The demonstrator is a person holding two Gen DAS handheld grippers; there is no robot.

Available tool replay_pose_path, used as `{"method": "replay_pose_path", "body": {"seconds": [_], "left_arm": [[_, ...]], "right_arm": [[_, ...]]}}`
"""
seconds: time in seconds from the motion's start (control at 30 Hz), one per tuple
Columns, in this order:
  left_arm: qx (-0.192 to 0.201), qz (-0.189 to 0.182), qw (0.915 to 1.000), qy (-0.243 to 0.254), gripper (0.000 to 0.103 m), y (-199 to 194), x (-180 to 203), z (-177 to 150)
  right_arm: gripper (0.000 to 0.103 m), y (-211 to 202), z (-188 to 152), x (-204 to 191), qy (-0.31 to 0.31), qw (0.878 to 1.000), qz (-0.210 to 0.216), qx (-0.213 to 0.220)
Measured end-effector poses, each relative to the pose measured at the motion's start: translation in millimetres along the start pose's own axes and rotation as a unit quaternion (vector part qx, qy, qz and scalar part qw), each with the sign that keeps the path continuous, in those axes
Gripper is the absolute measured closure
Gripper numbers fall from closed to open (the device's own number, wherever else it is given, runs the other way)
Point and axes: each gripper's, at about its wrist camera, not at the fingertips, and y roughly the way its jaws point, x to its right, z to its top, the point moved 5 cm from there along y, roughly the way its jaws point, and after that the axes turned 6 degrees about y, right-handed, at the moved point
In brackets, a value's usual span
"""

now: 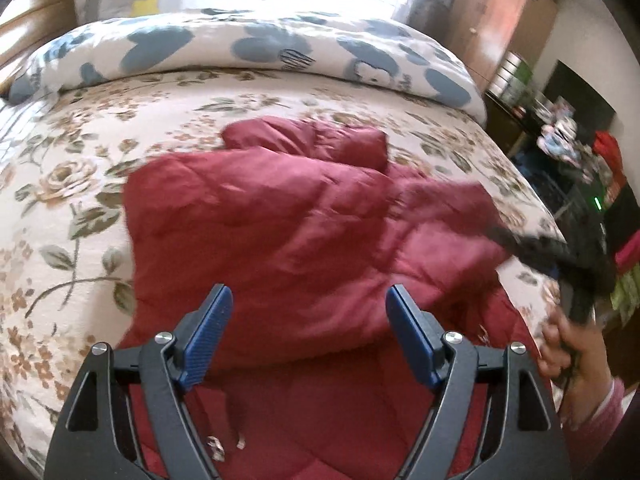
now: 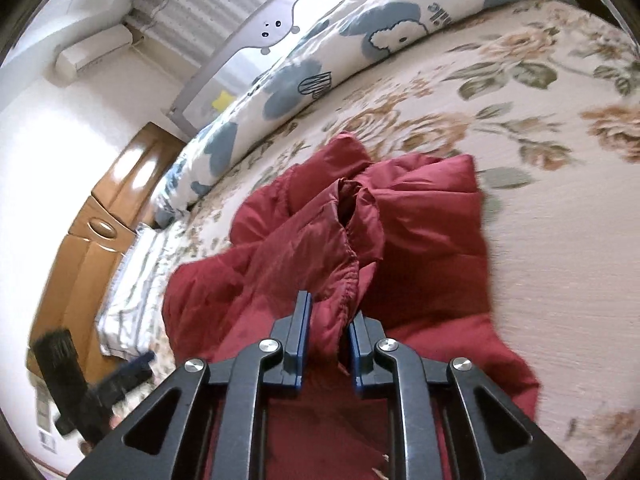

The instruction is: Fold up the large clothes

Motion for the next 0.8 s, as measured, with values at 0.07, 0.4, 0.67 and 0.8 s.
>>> {"method": "replay_pose_path", "body": {"seconds": [0.07, 0.4, 0.67, 0.8], "left_arm": [[0.001, 0.009, 0.9999, -0.011, 0.036, 4.5, -9.6, 5.7], [-0.05, 0.045, 0.9977, -0.012, 0.054, 55.5, -38.8, 9.4], [-0.079, 0.097, 0.992, 0.015, 0.053, 78.5, -37.4, -6.7], [-0.081, 0.108, 0.9906, 0.017, 0.052, 80.4, -38.2, -6.8]], "right_arm": [[0.089, -1.0, -5.5, 0.5, -0.017, 1.0, -0.016, 0.0], [0.088, 3.1, -20.2, 9.7, -0.048, 0.997, -0.059, -0.006], [0.081, -42.5, -9.0, -25.3, -0.098, 0.988, -0.087, 0.081], [0.079, -20.7, -15.1, -61.4, -0.161, 0.983, -0.07, 0.05]]}}
